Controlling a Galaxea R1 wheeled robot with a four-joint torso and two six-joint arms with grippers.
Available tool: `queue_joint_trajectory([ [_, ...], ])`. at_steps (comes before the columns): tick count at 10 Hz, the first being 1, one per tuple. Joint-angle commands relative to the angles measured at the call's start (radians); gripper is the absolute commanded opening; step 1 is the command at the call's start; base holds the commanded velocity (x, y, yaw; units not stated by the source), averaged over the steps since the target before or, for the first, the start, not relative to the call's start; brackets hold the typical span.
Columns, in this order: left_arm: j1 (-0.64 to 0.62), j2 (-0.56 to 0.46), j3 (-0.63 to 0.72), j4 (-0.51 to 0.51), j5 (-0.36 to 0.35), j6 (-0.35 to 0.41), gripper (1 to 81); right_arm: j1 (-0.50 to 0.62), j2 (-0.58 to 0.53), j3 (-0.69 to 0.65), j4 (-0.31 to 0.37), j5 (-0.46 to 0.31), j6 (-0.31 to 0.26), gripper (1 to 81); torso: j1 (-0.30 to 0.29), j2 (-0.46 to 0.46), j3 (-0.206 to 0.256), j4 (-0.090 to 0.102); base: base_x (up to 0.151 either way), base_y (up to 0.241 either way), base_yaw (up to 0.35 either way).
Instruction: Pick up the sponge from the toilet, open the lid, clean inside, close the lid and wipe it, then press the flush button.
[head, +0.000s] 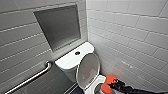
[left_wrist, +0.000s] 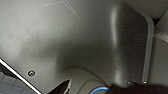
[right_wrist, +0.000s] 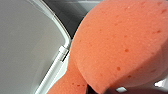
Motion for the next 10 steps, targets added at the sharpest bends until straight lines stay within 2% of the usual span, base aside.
queue_joint_trajectory([
  [1,0.005,-0.003,-0.002,0.002,0.076,0.004,81.1,0.0,-0.092,0.1,0.055,0.064,-0.001,1.0,0.0,0.0,0.0,0.0,0.0,0.0,0.0],
  [3,0.005,-0.003,-0.002,0.002,0.078,0.003,81.1,-0.038,-0.108,0.106,0.055,0.083,0.005,1.0,0.0,0.0,0.0,0.0,0.0,0.0,0.0],
  [5,0.005,0.001,-0.002,0.002,0.078,0.003,81.1,-0.055,-0.156,0.181,0.054,0.123,0.004,1.0,0.0,0.0,0.0,0.0,0.0,0.0,0.0],
  [8,0.005,0.007,-0.002,0.004,0.076,0.004,81.1,-0.089,-0.306,0.446,0.041,0.271,-0.002,1.0,0.0,0.0,0.0,0.0,0.0,0.0,0.0],
  [10,0.005,0.007,-0.002,0.004,0.075,0.006,81.1,-0.165,-0.326,0.484,0.041,0.316,-0.002,1.0,0.0,0.0,0.0,0.0,0.0,0.0,0.0],
])
